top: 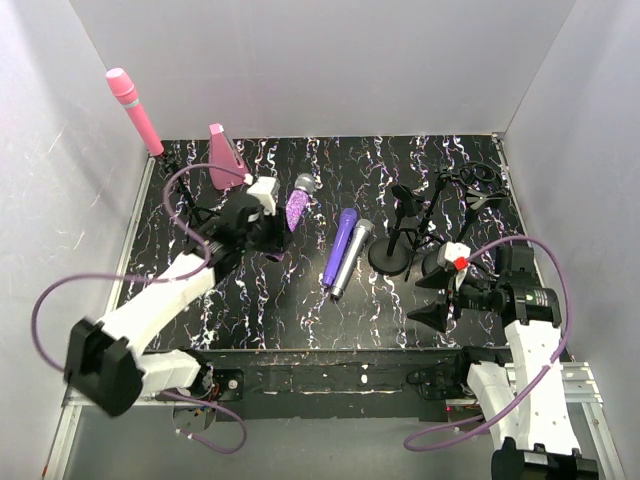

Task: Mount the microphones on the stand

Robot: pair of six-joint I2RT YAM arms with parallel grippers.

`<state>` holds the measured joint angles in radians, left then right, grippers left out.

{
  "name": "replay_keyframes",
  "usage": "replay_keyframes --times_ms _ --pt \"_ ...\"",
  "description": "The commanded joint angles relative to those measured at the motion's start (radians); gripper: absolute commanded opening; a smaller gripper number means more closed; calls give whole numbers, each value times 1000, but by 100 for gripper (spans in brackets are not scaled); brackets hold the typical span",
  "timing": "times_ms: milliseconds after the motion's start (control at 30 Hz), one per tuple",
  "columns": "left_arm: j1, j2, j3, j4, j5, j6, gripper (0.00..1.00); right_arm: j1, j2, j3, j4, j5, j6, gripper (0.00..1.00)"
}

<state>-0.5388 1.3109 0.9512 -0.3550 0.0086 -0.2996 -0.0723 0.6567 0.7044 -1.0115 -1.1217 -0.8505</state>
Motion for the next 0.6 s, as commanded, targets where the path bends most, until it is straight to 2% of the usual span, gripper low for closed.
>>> replay_keyframes --times_ms 0,133,300,433,567 --pt "-7 -252 -130 171 134 -93 0 0 53 151 -145 -59 -114 85" --pt "-13 -418 -232 218 204 -166 0 3 107 250 -265 -72 -197 84" --pt "-20 -559 -272 272 287 -240 0 25 156 325 -357 -79 -249 84" --pt "-23 -590 -262 292 307 -275 0 71 184 375 -397 -61 -260 84" --pt "-35 -558 -259 349 332 -314 0 196 211 425 -404 -36 -231 84"
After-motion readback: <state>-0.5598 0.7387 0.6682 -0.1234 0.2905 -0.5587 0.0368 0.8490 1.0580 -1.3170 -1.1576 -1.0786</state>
